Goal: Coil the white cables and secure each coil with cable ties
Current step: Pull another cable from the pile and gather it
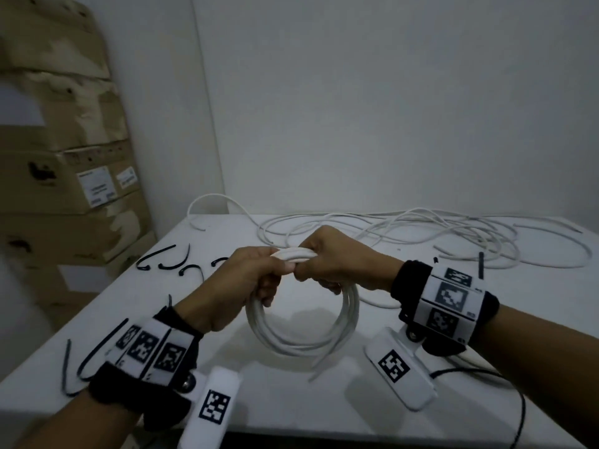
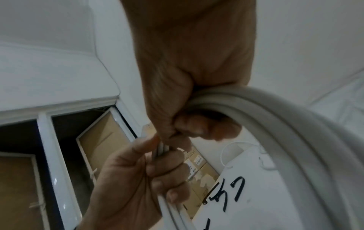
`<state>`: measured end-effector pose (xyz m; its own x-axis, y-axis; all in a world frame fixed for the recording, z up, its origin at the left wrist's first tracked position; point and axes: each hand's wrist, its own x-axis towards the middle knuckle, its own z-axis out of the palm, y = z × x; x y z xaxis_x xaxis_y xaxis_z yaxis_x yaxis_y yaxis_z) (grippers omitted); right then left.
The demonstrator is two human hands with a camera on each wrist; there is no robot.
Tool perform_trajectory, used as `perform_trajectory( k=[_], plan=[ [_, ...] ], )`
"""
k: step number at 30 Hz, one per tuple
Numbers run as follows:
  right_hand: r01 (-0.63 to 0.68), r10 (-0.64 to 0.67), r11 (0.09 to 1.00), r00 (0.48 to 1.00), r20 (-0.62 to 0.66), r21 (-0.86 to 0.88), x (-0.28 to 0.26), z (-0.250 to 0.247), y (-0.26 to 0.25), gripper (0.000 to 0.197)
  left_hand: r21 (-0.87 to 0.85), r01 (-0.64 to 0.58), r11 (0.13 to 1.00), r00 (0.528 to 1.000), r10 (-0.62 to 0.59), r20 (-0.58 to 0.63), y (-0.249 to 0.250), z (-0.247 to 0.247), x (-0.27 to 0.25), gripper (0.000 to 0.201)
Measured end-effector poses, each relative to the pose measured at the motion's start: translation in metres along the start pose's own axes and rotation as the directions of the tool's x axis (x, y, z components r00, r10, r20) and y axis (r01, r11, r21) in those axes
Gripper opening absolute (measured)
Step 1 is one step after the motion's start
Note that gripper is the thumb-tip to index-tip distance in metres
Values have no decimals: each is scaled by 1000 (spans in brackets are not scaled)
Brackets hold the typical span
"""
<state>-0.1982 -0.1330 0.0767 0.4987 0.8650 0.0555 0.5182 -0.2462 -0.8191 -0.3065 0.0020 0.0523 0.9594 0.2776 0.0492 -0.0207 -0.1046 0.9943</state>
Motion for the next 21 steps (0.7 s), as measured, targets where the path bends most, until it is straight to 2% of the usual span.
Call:
perform_trajectory(
  k=[5,8,10,12,13,15,17,19,21],
  plan=[
    [-23,2,951,998,69,307,-1,12,25,36,-271,51,961,993,-78,-89,-20,-24,-16,18],
    [-34,25,912,999,27,408,5,31,31,48,-356,105,929,986,-142,-82,-29,-34,-28,17],
    [-12,19,921,1000,-16,390,13,41,27,40,-248,111,962,989,-132,-69,-28,-43,-39,17],
    [11,-10,940,1000,-6,341,20,46,18,35,55,84,995,992,-79,-98,-22,-59,-47,20],
    [21,-25,950,1000,7,312,24,49,13,34,188,68,980,993,-48,-106,-16,-67,-50,20],
    [47,-58,966,998,38,253,33,55,2,29,348,47,936,992,-4,-124,-3,-81,-51,33],
    [83,-98,976,993,63,202,42,65,-10,24,413,33,910,995,10,-101,8,-86,-48,35],
    [106,-125,978,988,96,180,51,75,-17,22,359,70,931,998,-66,-25,16,-87,-47,29],
    [94,-123,977,982,142,193,59,83,-20,21,285,160,945,987,-160,-24,19,-91,-48,23]
  ],
)
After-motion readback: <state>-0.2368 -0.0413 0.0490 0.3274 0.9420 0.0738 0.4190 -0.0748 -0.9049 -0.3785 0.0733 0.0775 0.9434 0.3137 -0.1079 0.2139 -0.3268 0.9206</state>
